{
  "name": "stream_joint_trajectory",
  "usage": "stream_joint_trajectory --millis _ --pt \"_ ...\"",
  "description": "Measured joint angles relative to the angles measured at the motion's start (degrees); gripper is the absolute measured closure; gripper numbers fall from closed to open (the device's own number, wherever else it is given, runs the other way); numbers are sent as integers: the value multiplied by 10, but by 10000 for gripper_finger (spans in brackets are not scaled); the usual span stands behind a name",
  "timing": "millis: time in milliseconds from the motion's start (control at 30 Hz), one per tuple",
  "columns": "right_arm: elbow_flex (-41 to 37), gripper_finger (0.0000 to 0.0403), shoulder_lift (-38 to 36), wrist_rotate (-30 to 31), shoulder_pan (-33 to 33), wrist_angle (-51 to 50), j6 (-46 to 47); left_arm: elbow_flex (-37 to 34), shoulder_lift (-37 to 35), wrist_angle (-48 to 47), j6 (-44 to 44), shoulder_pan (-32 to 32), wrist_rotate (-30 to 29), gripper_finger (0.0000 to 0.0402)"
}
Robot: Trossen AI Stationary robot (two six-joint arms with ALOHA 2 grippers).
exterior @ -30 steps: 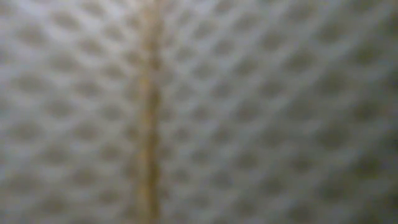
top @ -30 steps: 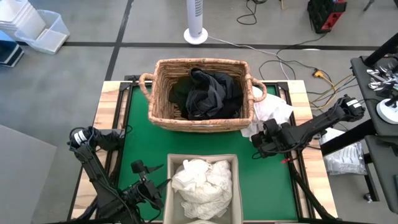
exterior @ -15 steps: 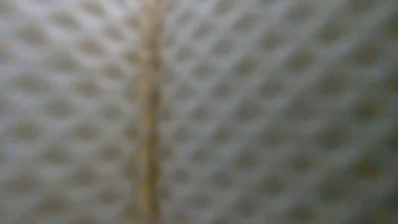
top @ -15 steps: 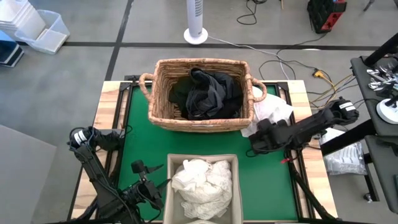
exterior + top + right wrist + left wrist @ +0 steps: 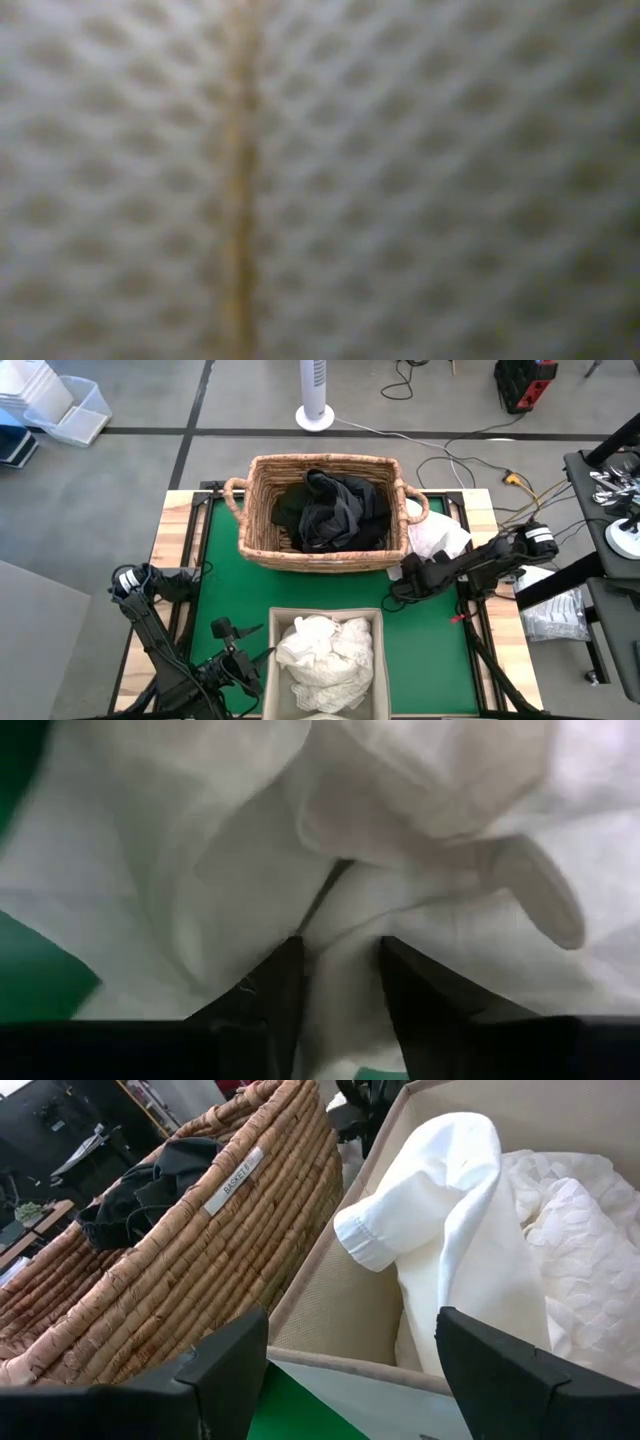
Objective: Sort clothes
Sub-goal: Put the white shirt into the white laundry organizer
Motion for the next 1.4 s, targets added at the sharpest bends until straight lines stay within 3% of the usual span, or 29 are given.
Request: stream_joint_trajectory --millis 333,900,1200,1400 --pt "-1 387 39 -49 -32 44 -94 0 0 0 0 0 0 137" --pt "-1 394 -72 -231 9 54 -131 0 0 20 0 0 0 137" --pt "-1 394 -108 -285 71 63 -115 0 0 24 0 2 0 137" --pt "-1 394 -119 -288 109 94 -96 0 0 25 14 7 0 137"
